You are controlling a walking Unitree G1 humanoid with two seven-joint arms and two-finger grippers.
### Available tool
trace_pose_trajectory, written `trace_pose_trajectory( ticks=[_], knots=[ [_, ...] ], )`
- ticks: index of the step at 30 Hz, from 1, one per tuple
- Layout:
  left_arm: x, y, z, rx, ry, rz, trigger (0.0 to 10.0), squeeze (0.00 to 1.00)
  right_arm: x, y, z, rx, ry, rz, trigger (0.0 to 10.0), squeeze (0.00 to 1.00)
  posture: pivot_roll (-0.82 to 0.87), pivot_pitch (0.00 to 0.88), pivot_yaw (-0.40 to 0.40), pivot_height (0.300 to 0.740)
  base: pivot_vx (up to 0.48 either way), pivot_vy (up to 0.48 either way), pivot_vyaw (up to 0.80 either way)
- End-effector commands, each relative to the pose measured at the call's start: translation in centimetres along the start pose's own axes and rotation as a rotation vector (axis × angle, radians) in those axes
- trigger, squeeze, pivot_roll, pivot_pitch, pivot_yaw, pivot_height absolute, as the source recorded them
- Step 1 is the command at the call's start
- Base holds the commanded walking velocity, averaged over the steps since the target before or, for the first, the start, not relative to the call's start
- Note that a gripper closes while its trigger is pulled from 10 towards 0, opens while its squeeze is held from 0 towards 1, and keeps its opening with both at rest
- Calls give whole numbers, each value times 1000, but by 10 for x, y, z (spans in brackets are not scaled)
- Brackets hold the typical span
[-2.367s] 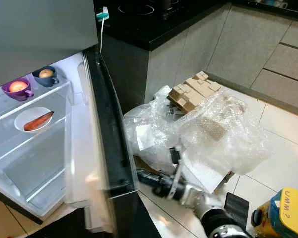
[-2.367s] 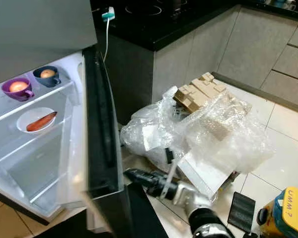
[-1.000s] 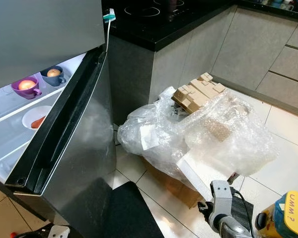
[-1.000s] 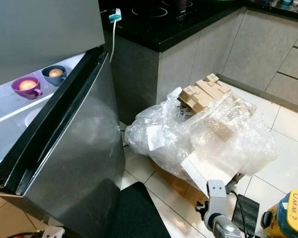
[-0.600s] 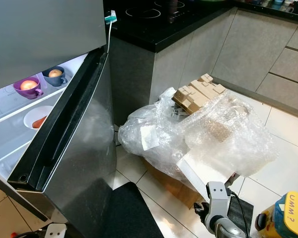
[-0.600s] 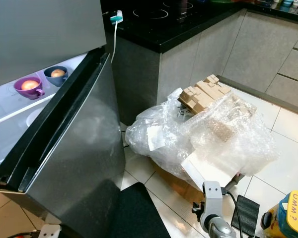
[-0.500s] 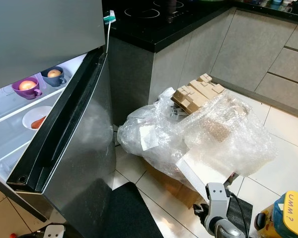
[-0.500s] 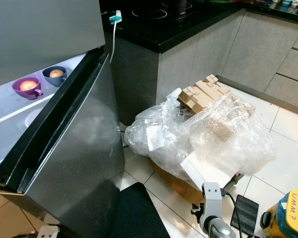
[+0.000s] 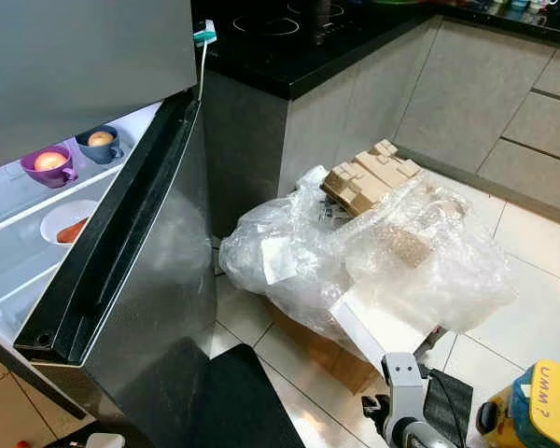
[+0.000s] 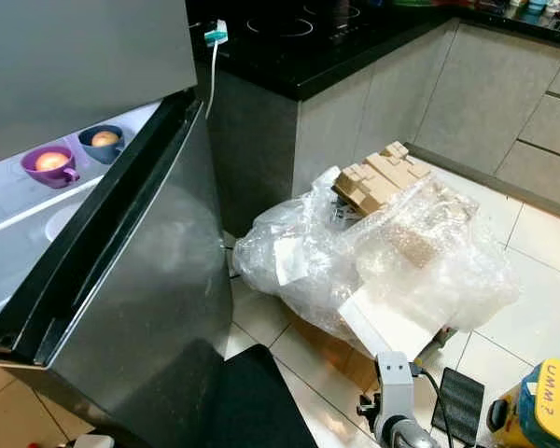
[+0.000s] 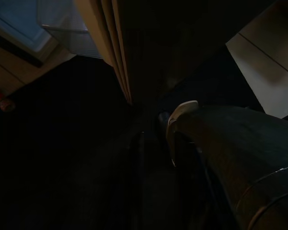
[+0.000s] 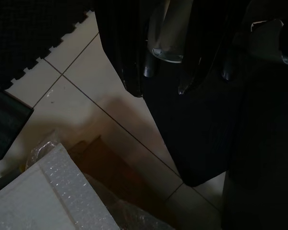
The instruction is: Restocking fridge
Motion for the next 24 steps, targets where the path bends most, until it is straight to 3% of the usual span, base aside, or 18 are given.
trace_pose_trajectory(
  ticks=[1,2,3,6,17,24],
  knots=[
    [-7,-3,-4,-15,-1,21,0,0,-6,-2,-5,-18,3,20,10000,0,-75,57,-43,713,0,0,0],
    [-7,-3,-4,-14,0,21,0,0,-6,-2,-5,-18,3,20,10000,0,-75,57,-43,713,0,0,0],
    [-10,-2,-5,-5,18,45,10000,0,-6,-2,-4,-15,6,17,10000,0,-76,57,-43,713,0,0,0],
    [-15,-1,-9,9,38,85,10000,0,-7,-2,-2,-2,13,18,10000,0,-74,59,-45,713,0,0,0],
    [-16,0,-28,-8,33,78,10000,0,-16,-2,2,10,29,43,10000,0,-72,66,-44,713,0,0,0],
    [-24,-5,-42,-21,42,94,10000,0,-20,-3,3,11,36,50,10000,0,-72,71,-42,713,-265,0,0]
  ],
)
Point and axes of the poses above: a point about 5 cm out from each wrist's last joint towards the gripper, its own y axis pointing out of the wrist towards the gripper, its own x axis along the axis of the wrist's last joint, z = x × y, the point moved 6 cm from there along y, pointing out of the wrist towards the gripper, and after that the axes turned 15 degrees about y, right-handed, at the moved point
